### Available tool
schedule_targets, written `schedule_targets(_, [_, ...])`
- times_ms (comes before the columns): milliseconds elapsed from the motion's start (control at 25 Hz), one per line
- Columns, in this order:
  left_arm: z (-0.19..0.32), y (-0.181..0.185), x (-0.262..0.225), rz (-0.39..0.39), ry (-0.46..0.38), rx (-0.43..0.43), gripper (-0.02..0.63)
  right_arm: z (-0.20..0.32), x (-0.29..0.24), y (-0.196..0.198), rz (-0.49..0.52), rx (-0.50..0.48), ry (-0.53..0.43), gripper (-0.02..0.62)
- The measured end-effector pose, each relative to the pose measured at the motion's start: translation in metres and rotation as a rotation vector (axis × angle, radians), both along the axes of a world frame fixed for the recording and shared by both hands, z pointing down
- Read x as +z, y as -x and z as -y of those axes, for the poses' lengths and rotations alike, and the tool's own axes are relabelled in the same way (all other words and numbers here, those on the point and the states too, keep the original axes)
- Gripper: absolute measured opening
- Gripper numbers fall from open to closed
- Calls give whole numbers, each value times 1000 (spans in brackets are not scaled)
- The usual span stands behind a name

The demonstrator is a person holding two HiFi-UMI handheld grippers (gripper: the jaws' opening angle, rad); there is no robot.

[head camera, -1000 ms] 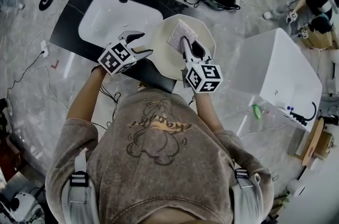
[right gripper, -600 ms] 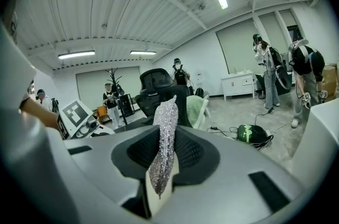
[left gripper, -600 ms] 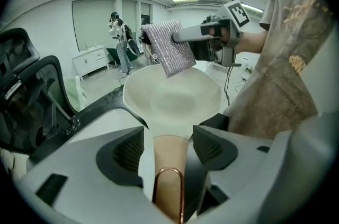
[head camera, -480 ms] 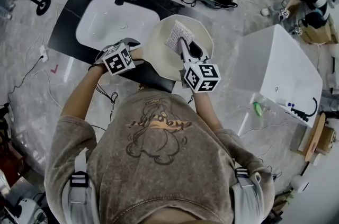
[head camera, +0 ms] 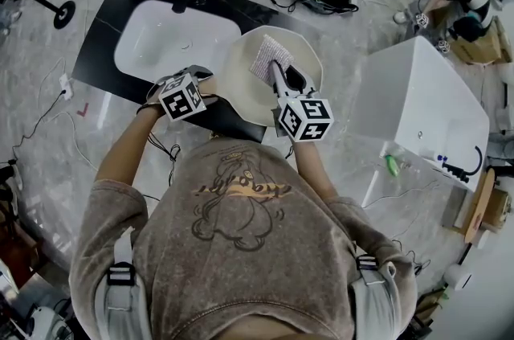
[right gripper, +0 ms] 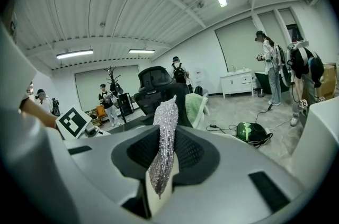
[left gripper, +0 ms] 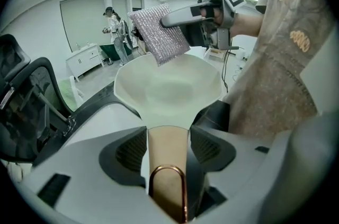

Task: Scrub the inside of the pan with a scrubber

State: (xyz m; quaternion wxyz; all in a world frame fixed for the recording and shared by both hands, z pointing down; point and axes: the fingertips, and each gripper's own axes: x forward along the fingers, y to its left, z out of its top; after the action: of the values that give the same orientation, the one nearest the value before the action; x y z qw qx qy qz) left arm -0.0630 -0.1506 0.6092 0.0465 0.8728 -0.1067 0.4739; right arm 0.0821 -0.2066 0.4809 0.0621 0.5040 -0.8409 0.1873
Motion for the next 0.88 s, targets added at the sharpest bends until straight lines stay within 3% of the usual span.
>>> schedule_targets(280, [1, 3, 2, 16, -2, 14, 255, 0, 35, 13, -106, -120, 68, 84])
schedule_targets(880, [1, 1, 2, 13, 33, 26, 253, 17, 102, 68, -205, -301, 169, 84])
